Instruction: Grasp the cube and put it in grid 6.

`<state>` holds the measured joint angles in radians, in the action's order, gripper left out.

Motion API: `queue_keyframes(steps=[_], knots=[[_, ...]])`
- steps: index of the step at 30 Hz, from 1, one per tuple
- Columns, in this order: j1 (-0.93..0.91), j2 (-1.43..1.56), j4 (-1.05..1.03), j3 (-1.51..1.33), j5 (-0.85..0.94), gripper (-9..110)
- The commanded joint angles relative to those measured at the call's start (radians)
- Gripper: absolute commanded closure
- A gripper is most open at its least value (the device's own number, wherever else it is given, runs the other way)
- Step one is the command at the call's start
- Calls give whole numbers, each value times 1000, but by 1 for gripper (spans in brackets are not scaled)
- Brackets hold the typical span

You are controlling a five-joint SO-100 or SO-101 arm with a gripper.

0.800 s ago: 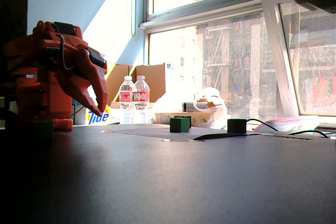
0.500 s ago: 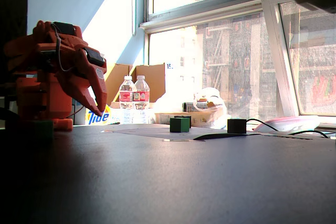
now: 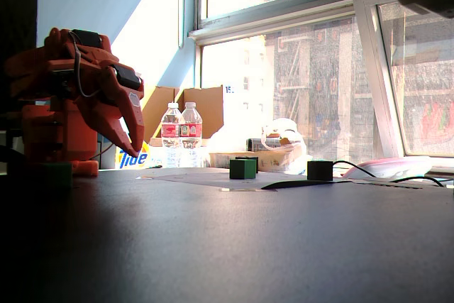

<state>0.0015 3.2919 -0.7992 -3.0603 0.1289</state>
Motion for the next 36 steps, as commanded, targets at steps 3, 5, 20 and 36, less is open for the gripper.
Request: queue_keyframes(steps=[3, 5, 20, 36], knots=[[-6, 9, 9, -69, -8, 101], [-6, 9, 9, -69, -8, 101], [-8, 9, 14, -69, 6, 101], [-11, 9, 6, -71, 75, 101]])
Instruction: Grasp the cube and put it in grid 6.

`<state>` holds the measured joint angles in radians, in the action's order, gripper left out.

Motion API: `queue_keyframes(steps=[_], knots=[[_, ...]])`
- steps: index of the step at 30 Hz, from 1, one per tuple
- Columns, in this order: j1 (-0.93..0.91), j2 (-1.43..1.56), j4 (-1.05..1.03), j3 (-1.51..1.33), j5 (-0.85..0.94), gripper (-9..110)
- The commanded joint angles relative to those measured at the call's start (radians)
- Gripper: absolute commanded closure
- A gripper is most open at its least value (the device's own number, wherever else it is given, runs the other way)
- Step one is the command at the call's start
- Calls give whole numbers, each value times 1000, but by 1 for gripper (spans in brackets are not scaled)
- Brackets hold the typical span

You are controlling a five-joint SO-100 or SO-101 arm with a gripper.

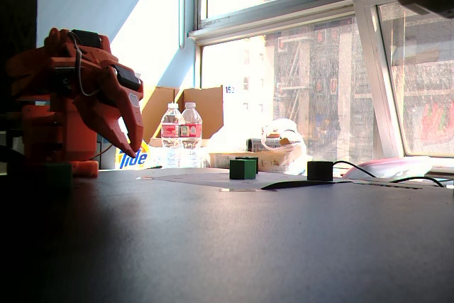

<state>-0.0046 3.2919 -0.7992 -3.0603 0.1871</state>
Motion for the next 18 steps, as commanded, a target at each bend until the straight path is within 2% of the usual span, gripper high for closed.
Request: queue_keyframes(steps=[1, 15, 18], knots=[[-5, 9, 6, -71, 25, 101], [-14, 9, 23, -61, -21, 101], [-51, 9, -54, 43, -32, 101]])
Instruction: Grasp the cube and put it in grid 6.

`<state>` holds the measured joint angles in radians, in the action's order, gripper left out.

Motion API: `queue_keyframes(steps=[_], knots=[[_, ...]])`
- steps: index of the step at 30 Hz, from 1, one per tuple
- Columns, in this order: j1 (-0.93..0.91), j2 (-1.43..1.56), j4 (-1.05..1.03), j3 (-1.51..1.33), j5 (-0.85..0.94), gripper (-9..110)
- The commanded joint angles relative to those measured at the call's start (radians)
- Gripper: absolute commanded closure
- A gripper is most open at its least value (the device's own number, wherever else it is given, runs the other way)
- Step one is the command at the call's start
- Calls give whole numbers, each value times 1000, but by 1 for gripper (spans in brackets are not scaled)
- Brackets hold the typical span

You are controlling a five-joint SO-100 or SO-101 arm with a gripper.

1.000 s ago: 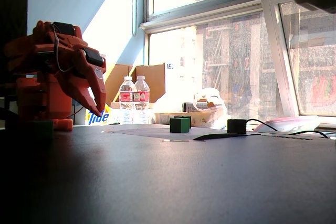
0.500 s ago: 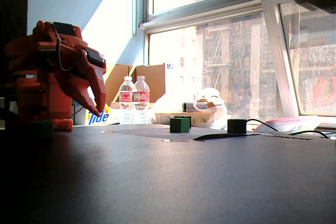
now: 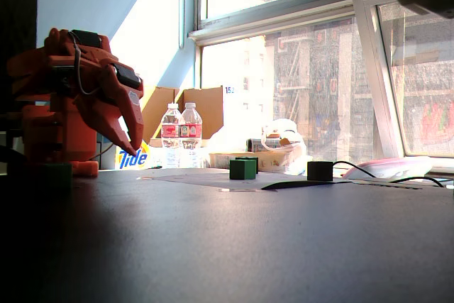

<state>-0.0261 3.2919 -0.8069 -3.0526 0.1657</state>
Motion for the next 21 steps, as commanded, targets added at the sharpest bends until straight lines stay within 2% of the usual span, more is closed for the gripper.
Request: queue_keyframes(steps=[1, 8, 11, 13, 15, 21], knots=[[-41, 11, -63, 77, -14, 101], [-55, -104, -166, 360, -61, 101], [-101, -287, -272, 552, -72, 101], [-143, -439, -393, 709, 29, 101], [-170, -600, -500, 830, 52, 99], [-279, -960, -649, 999, 130, 95]])
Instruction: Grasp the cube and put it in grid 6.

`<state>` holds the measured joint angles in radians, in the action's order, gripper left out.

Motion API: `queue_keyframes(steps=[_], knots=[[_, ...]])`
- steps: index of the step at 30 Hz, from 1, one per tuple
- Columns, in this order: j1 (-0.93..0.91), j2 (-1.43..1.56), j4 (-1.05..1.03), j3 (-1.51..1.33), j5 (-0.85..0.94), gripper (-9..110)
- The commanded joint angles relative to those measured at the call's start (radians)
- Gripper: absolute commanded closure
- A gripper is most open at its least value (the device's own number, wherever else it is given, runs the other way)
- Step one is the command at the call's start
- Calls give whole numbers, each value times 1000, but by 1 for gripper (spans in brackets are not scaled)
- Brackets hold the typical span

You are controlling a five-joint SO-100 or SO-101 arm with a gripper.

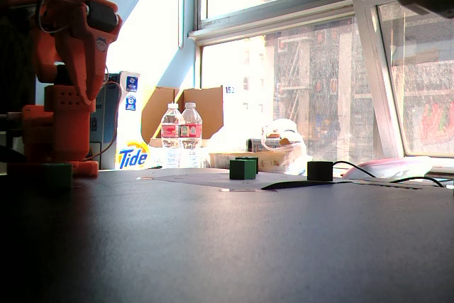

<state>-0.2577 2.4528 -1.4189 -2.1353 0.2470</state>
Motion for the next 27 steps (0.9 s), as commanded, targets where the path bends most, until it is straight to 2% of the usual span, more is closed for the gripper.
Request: queue_keyframes(steps=[1, 6, 10, 21, 27], knots=[[-77, -149, -32, 81, 71, 89], [-227, -176, 86, 12, 178, 80], [-321, -184, 215, -43, 196, 72], [-360, -307, 532, -256, 249, 73], [-347, -327, 565, -259, 259, 74]])
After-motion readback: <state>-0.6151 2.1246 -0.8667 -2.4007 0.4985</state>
